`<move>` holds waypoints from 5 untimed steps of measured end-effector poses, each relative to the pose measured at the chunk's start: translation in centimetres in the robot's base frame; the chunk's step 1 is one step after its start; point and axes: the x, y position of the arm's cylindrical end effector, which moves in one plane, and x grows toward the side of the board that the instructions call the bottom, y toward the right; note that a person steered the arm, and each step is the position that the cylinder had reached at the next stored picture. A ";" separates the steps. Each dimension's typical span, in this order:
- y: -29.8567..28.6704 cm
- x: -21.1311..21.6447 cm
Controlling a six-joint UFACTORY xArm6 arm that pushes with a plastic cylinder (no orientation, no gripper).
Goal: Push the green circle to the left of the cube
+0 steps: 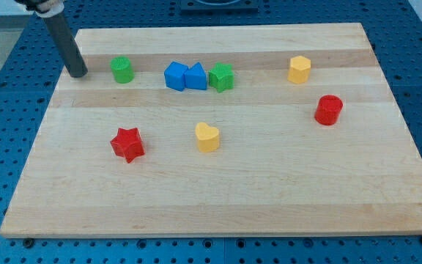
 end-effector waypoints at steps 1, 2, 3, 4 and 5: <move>1.2 -0.7; 3.7 0.5; 5.1 0.8; 6.2 0.8; 7.4 0.8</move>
